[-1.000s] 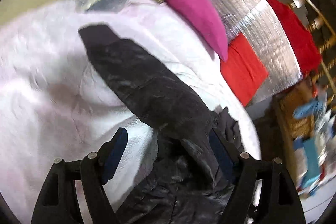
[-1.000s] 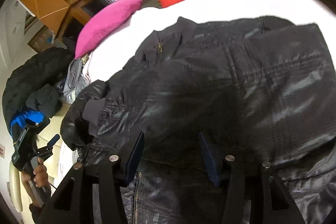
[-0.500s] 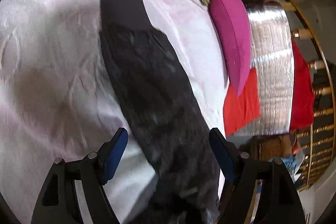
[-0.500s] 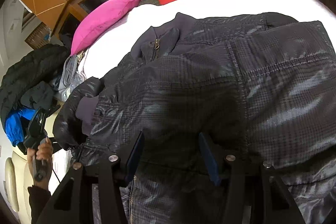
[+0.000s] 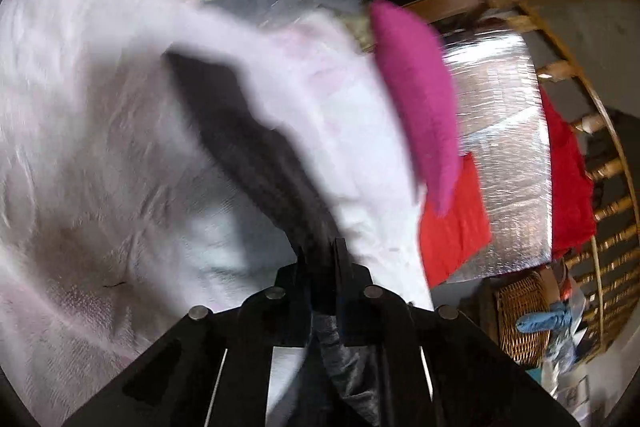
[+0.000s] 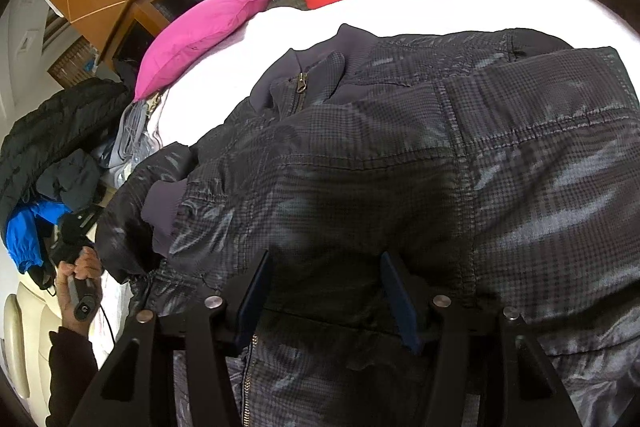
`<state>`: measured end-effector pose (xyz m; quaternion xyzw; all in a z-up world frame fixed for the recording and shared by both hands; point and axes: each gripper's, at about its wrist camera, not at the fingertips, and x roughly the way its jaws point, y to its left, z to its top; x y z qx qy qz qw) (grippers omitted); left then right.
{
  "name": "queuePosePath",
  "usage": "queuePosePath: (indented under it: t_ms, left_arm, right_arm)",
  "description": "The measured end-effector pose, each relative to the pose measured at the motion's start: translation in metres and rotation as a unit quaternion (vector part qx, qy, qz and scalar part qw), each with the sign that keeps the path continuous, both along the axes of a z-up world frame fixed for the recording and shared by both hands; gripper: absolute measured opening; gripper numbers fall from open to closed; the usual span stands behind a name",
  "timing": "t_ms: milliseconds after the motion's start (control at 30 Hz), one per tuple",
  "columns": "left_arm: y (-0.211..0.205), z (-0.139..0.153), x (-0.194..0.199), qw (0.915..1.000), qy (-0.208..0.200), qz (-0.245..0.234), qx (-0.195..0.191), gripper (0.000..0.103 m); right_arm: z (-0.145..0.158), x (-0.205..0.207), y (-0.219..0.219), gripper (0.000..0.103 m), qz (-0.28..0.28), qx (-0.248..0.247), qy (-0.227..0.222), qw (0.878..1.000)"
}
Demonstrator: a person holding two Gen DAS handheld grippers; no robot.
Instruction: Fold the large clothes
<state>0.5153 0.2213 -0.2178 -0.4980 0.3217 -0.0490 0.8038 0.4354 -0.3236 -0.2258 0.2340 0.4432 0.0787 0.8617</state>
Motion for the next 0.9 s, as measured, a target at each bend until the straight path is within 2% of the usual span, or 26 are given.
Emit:
queuePosePath:
  t_ms: [100, 200, 300, 367, 467, 500, 633, 667, 700, 800, 900]
  left_arm:
    - [-0.019, 0.049, -0.015, 0.9975, -0.054, -0.016, 0.042, 0.008]
    - [-0.049, 0.095, -0.022, 0.9892, -0.109, -0.049, 0.085, 0.007]
    - [-0.091, 0.138, -0.040, 0.9721, -0.166, -0.092, 0.138, 0.007]
    - [-0.128, 0.160, -0.056, 0.9562, -0.198, -0.133, 0.170, 0.007]
    - [-0.178, 0.174, -0.069, 0.9331, -0.223, -0.190, 0.209, 0.007]
    - [-0.199, 0.177, -0.076, 0.9229, -0.230, -0.215, 0.222, 0.007]
    - [-0.273, 0.172, -0.092, 0.8824, -0.239, -0.299, 0.274, 0.007]
    - [-0.296, 0.160, -0.094, 0.8693, -0.230, -0.326, 0.292, 0.007]
    - [-0.310, 0.149, -0.094, 0.8623, -0.218, -0.345, 0.300, 0.007]
    - [-0.348, 0.101, -0.082, 0.8470, -0.149, -0.404, 0.311, 0.007]
    - [-0.368, 0.046, -0.069, 0.8348, -0.059, -0.455, 0.305, 0.009]
  right_arm:
    - [0.000, 0.000, -0.001, 0.061, -0.001, 0.004, 0.002, 1.000]
    - [0.002, -0.001, -0.005, 0.061, -0.005, 0.017, 0.003, 1.000]
    - [0.008, -0.007, -0.012, 0.061, -0.015, 0.035, -0.007, 0.999]
    - [0.015, -0.011, -0.019, 0.061, -0.023, 0.044, -0.018, 0.999]
    - [0.024, -0.019, -0.032, 0.061, -0.039, 0.053, -0.033, 0.997]
    - [0.027, -0.022, -0.038, 0.061, -0.046, 0.057, -0.038, 0.997]
    - [0.035, -0.033, -0.067, 0.061, -0.086, 0.083, -0.055, 0.991]
    - [0.036, -0.036, -0.077, 0.061, -0.098, 0.091, -0.057, 0.989]
    - [0.036, -0.038, -0.087, 0.061, -0.112, 0.100, -0.058, 0.987]
    - [0.033, -0.044, -0.107, 0.061, -0.140, 0.119, -0.056, 0.981]
    - [0.030, -0.047, -0.120, 0.061, -0.159, 0.126, -0.049, 0.978]
